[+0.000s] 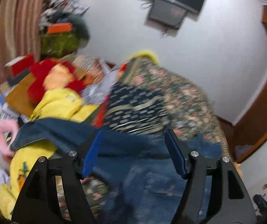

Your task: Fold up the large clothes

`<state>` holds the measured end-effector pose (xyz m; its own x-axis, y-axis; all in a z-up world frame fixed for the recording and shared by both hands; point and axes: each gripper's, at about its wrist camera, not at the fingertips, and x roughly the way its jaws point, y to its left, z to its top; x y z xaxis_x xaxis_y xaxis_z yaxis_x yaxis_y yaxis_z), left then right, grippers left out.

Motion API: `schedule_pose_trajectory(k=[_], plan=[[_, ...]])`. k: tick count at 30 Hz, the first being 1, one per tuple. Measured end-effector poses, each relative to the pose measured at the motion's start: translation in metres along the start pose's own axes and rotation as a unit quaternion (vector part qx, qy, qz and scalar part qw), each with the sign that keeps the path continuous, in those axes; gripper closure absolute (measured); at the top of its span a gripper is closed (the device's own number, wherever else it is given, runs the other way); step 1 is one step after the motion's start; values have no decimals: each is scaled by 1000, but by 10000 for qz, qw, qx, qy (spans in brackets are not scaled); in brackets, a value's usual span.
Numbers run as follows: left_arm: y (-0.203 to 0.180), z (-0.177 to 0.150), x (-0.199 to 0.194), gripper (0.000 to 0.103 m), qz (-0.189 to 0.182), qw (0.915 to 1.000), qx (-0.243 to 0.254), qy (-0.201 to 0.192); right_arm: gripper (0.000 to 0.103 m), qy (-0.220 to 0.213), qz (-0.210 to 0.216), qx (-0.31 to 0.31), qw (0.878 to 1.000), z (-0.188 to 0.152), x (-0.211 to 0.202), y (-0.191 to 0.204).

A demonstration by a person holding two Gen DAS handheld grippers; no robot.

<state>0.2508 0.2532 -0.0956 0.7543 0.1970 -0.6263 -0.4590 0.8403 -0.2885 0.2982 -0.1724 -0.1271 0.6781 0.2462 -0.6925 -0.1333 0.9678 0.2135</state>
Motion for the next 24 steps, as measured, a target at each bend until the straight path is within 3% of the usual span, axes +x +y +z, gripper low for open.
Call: schedule_pose_trajectory(k=[3,5,10,13,19,21,22,24], plan=[[48,-3,15,34,212,9985,-371,340,0,66,-25,32,10000,-1,5,2],[80,-8,25,34,86,9952,-775,595,0,120,-59,-10,9999,-1,8,7],[159,-31,57,34,-208,9733,-1951,1194,0,183,-49,-223,9996,-2,12,28],[189,-40,68,34,-281,9598,-2507,1230,0,230,-50,-445,9987,-4,15,43],[221,-39,91,35,-111,9432,-3122,1129,0,355,4,-822,9960,-11,20,69],[226,-34,97,43,55,9473,-3039,1008,0,433,55,-902,9950,-13,22,74],[224,-30,99,53,298,9545,-2828,894,0,442,42,-918,9948,-13,22,76],[225,-25,109,67,562,9604,-2600,831,0,427,27,-931,9947,-13,21,75]])
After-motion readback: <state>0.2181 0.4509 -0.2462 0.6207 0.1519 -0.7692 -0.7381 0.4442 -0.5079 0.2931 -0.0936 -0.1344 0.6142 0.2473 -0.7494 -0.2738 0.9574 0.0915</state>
